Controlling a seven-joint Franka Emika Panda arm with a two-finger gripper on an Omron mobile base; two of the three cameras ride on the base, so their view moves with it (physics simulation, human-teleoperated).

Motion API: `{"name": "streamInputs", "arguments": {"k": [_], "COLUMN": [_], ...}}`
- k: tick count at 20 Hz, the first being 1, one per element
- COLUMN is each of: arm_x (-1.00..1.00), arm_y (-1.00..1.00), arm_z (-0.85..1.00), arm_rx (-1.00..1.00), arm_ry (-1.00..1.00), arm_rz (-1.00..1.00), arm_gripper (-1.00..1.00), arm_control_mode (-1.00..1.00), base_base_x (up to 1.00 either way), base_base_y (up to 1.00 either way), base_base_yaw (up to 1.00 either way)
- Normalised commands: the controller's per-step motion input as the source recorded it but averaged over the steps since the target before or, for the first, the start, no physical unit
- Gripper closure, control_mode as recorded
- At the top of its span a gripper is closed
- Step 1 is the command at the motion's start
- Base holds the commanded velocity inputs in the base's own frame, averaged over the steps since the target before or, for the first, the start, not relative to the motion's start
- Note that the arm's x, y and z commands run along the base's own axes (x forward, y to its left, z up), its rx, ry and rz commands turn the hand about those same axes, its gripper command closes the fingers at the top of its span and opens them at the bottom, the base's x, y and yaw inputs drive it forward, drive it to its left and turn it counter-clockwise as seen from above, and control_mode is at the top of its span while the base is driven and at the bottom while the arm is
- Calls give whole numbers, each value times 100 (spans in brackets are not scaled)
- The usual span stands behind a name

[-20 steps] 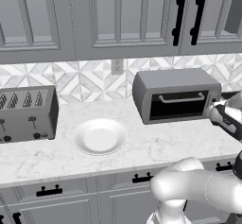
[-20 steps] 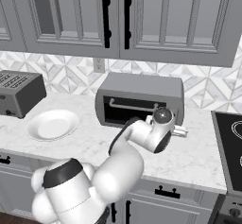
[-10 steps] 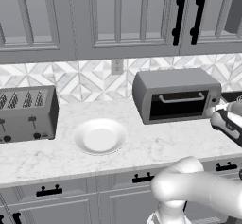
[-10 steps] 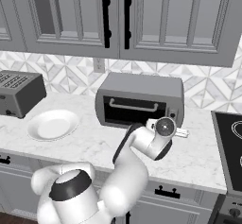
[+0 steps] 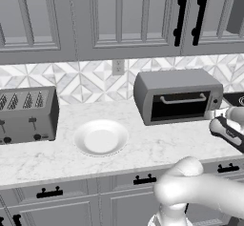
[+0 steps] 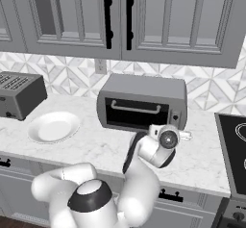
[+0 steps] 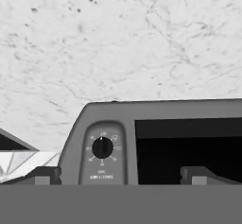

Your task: Pick up the kebab skewer and baguette bread, and place them inside the toaster oven. Close the toaster oven door and start by setting the timer.

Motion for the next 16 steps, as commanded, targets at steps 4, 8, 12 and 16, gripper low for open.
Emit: {"name": "streamInputs", "arguments": {"k": [4,8,12,16], "arm_x": [14,21,20,12], "arm_y": [-6,-19,-20,-8], "arm_z": [-21,-22,-8,0], "arm_rx": [-6,-7,-4,-3], "arm_ry": [-11,-10,-7,-7], "arm_rz": [4,2,1,1], "arm_gripper": [-100,-100,-100,-100], "arm_control_mode": [-100,-100,-100,-100], "base_base_x": [0,0,0,0], "base_base_y": [0,0,0,0], "base_base_yaw": [0,0,0,0]}}
